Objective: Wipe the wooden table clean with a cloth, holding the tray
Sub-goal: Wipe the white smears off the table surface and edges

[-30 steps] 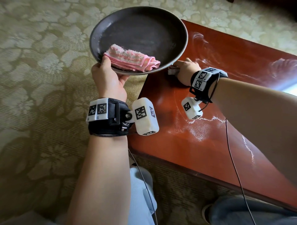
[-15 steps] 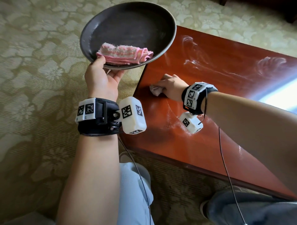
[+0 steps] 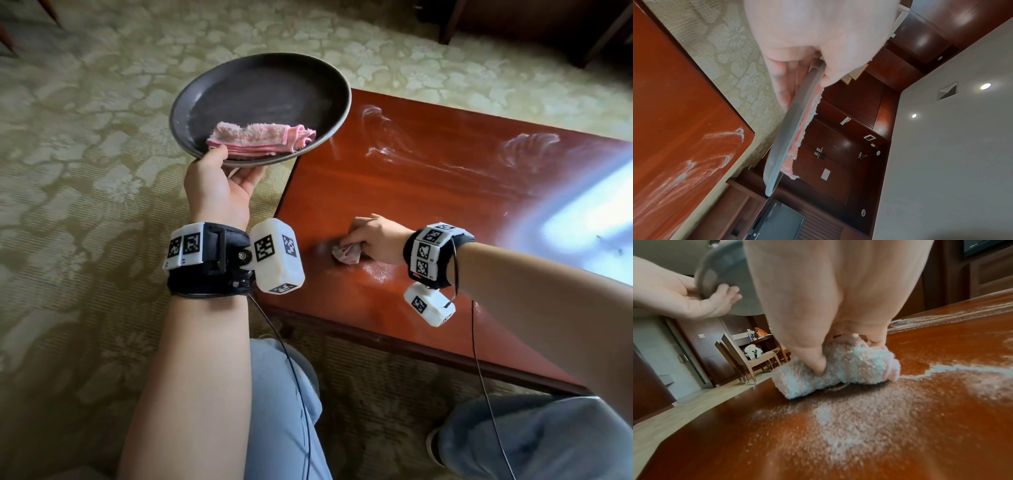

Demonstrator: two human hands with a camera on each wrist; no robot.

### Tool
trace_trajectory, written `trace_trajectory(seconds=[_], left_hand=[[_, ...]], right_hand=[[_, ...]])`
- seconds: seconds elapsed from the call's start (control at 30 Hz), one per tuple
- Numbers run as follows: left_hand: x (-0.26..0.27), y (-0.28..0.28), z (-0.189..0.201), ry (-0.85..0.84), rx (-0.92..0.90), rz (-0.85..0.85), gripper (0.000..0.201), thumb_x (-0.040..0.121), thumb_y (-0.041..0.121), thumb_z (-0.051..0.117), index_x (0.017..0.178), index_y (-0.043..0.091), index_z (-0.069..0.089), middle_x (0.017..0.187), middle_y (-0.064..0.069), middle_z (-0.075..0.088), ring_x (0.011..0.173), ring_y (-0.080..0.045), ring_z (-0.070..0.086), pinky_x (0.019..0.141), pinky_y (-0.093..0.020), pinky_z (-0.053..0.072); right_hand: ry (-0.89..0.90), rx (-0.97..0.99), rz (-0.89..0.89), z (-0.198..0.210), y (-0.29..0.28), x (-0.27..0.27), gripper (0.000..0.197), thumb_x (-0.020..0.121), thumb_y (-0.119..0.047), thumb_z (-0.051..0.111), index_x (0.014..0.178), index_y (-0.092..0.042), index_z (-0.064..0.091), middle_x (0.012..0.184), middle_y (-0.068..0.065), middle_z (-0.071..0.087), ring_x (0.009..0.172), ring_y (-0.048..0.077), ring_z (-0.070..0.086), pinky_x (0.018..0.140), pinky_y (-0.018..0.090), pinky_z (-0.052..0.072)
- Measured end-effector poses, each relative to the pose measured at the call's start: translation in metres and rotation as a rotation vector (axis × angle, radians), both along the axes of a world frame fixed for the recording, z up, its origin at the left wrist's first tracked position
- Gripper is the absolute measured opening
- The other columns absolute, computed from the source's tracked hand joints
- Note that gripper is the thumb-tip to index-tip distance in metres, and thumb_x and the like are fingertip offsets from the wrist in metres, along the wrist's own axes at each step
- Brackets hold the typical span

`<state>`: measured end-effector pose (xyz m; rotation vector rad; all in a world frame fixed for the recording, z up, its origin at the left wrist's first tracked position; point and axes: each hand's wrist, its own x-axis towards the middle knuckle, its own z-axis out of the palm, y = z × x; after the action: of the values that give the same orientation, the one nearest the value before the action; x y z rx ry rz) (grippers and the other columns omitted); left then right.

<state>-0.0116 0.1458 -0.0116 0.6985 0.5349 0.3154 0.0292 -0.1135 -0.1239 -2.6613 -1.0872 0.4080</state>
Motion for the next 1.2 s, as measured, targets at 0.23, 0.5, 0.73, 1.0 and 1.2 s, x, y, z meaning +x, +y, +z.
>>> trace_trajectory(seconds=[0.23,0.5,0.73,1.0,1.2], left_hand=[[-0.002,0.02,-0.01,-0.003,-0.005,-0.006,0.015,0.096,0.002,0.052,0.108,-0.002,0.06,0.101,-0.022,0.069,0.076,-0.032,0.075,0.075,-0.046,0.061],[0.006,0.055,-0.035,0.03,-0.028,0.015,0.017,0.097,0.001,0.049,0.108,-0.001,0.061,0.095,-0.019,0.07,0.075,-0.03,0.075,0.075,-0.045,0.061],[0.006,0.078,-0.051,0.033,-0.027,0.051,0.015,0.096,0.0,0.048,0.104,-0.001,0.061,0.089,-0.018,0.071,0.072,-0.028,0.075,0.083,-0.049,0.059],[-0.001,0.084,-0.052,0.03,-0.038,0.069,0.031,0.096,0.001,0.049,0.126,-0.005,0.054,0.102,-0.021,0.069,0.079,-0.031,0.075,0.075,-0.044,0.06],[-0.012,0.079,-0.039,0.005,-0.013,0.044,0.023,0.097,0.002,0.048,0.116,-0.002,0.059,0.095,-0.018,0.069,0.076,-0.029,0.075,0.072,-0.041,0.059]], right_hand=[[0.096,0.216,-0.273,0.036,0.019,0.03,0.025,0.091,-0.002,0.062,0.112,-0.009,0.073,0.099,-0.01,0.066,0.088,-0.002,0.064,0.085,0.009,0.049],[-0.091,0.089,-0.643,0.006,0.055,0.102,0.021,0.092,-0.019,0.06,0.106,-0.026,0.074,0.109,0.0,0.071,0.103,0.019,0.066,0.095,0.027,0.051],[-0.008,-0.269,-0.694,-0.004,0.098,0.119,0.042,0.088,-0.036,0.058,0.127,-0.021,0.062,0.131,0.011,0.052,0.125,0.034,0.049,0.104,0.041,0.043],[-0.062,-0.354,-0.394,0.001,0.121,0.099,0.047,0.097,-0.015,0.041,0.14,-0.032,0.045,0.139,0.004,0.042,0.13,0.03,0.037,0.106,0.04,0.033],[-0.043,-0.331,-0.251,-0.01,0.128,0.075,0.047,0.088,-0.027,0.042,0.126,-0.055,0.044,0.111,-0.008,0.047,0.11,0.024,0.047,0.093,0.039,0.041]])
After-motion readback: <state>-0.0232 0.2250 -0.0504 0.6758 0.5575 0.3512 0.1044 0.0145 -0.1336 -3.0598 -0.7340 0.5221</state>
